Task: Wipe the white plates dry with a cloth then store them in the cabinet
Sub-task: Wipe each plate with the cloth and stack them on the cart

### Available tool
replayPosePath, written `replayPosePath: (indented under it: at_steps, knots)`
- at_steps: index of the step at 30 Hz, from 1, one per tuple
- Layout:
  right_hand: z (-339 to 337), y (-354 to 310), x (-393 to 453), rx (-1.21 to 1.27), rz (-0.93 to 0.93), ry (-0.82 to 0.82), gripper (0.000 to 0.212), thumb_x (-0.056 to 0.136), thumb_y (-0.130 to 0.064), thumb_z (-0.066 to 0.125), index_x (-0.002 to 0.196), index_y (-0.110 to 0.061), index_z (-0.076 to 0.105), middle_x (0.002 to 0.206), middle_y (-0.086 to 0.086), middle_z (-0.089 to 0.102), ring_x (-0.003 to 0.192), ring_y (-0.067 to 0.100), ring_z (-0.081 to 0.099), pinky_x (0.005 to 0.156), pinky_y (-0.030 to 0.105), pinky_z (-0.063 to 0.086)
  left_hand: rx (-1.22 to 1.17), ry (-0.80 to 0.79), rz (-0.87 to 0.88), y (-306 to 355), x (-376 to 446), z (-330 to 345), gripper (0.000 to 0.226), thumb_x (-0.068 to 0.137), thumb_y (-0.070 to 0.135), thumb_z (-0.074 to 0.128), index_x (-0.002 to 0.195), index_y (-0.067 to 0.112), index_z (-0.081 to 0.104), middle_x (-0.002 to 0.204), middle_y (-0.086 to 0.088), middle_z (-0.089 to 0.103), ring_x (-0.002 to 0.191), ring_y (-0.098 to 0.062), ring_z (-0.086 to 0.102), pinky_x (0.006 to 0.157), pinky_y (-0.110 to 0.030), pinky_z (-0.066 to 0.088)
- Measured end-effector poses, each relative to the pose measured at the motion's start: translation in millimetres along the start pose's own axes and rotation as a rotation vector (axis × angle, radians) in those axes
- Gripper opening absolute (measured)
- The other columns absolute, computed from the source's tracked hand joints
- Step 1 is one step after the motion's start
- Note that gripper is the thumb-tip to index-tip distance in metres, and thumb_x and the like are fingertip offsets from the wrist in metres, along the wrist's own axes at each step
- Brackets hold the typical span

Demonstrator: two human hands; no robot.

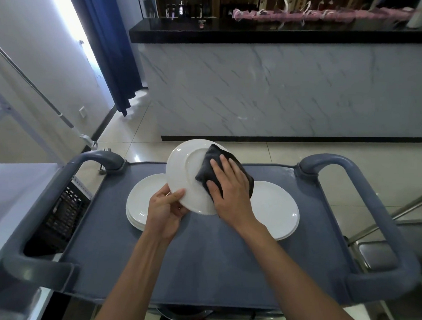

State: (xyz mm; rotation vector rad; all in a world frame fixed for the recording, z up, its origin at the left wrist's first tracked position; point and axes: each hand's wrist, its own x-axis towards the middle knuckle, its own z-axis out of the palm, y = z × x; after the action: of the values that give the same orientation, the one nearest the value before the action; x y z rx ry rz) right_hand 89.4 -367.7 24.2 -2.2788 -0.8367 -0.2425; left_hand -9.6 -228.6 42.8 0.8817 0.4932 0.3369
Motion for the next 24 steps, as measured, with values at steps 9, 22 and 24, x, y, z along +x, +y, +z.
replayPosePath:
  at_steps: [9,22,24]
  knots:
    - [16.9,-18.8,-21.9,-0.029,-0.014,0.031,0.057,0.102,-0.049,0.036,0.155,-0.028,0.033,0.164,-0.006,0.024,0.152,0.018,0.017,0.120,0.049,0.017,-0.028,0.053,-0.040,3.9,11.3,-4.1,0.028,0.094,-0.004,0.051,0.114,0.003,0.068,0.111,-0.017,0.072,0.096,-0.030,0.071,0.092,-0.045,0.055]
    - [38.5,-24.5,-20.4,0.164,0.131,0.142,0.055,0.103,-0.038,0.043,0.155,-0.028,0.029,0.165,-0.009,0.015,0.153,0.019,0.010,0.123,0.029,0.008,-0.099,0.032,-0.088,30.5,29.5,-30.9,0.023,0.098,-0.002,0.048,0.111,0.005,0.066,0.102,-0.012,0.075,0.090,-0.026,0.074,0.071,-0.039,0.063]
    - [39.5,-25.8,-16.4,0.203,0.180,0.135,0.056,0.102,-0.034,0.047,0.155,-0.028,0.031,0.164,-0.011,0.015,0.152,0.019,0.011,0.121,0.020,0.004,-0.070,0.021,-0.095,33.8,32.6,-35.6,0.023,0.098,-0.003,0.048,0.109,0.005,0.066,0.098,-0.011,0.076,0.086,-0.025,0.074,0.068,-0.038,0.062]
